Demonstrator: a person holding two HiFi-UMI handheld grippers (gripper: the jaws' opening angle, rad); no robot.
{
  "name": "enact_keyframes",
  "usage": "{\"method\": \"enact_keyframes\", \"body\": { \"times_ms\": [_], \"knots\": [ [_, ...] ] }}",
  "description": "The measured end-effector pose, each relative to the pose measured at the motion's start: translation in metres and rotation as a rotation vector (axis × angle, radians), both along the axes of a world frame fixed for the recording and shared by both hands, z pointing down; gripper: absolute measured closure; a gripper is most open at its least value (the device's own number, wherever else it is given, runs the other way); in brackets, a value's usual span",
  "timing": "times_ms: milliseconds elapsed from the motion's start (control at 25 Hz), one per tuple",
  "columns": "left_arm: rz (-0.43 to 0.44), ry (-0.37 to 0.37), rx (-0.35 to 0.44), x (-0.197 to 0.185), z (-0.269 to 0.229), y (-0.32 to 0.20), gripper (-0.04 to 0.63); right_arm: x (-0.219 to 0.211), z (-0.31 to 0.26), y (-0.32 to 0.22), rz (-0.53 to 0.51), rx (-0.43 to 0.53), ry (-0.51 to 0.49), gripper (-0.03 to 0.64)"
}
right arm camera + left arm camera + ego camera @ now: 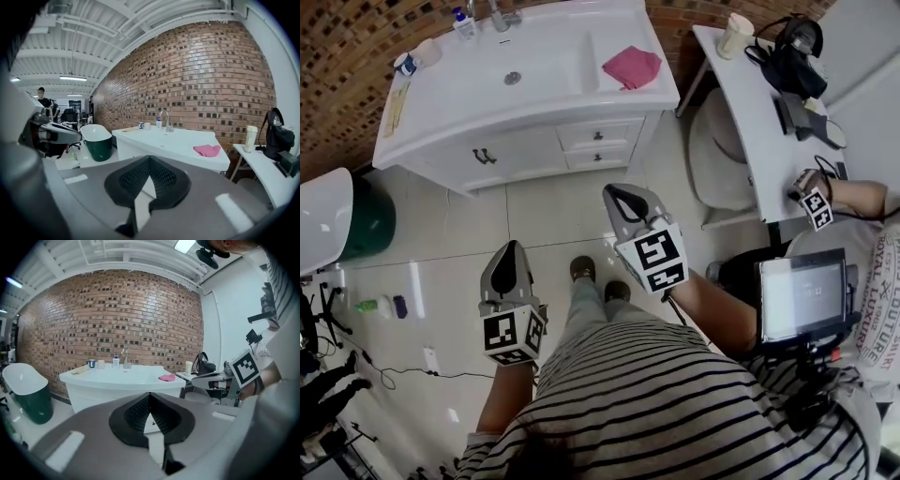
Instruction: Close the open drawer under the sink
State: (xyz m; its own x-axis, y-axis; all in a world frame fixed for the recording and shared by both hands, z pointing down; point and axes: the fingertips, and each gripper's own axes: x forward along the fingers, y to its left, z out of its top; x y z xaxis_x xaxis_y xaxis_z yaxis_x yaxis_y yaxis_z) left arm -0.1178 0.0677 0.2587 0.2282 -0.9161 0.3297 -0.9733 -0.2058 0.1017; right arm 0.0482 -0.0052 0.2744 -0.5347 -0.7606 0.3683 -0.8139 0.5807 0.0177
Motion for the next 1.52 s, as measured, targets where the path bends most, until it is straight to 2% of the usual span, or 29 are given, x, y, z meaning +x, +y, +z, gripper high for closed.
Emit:
{"method": "enact_keyframes", "body": {
  "times_ms": [160, 400, 720, 1080, 1280, 1440, 1520],
  "knots": [
    [-0.034, -0.011, -0.011, -0.004, -0.010, 0.036, 0.580, -0.009, -0.012, 0.043, -0.052, 0.007, -0.033, 0.618],
    [-0.057, -0.012, -0.013, -0.022, -0.015, 0.067, 0.580, -0.011, -0.025, 0.092, -0.054, 0.005, -0.058, 0.618],
    [-0.052, -0.044, 0.033, -0.084, -0.022, 0.093, 0.580, -0.027, -0.036, 0.133, 0.041, 0.022, -0.037, 0.618],
    [0.015, 0.029, 0.060, -0.169, -0.032, 0.153, 0.580, -0.119, -0.047, 0.198, 0.125, 0.050, -0.033, 0.618],
    [0.093, 0.052, 0.049, -0.199, -0.028, 0.198, 0.580, -0.166, -0.055, 0.243, 0.164, 0.077, -0.031, 0.618],
    [0.094, 0.068, 0.036, -0.228, -0.022, 0.220, 0.580, -0.202, -0.056, 0.263, 0.173, 0.083, -0.036, 0.618],
    [0.095, 0.068, 0.025, -0.231, -0.019, 0.229, 0.580, -0.210, -0.064, 0.271, 0.164, 0.095, -0.037, 0.620]
  ]
}}
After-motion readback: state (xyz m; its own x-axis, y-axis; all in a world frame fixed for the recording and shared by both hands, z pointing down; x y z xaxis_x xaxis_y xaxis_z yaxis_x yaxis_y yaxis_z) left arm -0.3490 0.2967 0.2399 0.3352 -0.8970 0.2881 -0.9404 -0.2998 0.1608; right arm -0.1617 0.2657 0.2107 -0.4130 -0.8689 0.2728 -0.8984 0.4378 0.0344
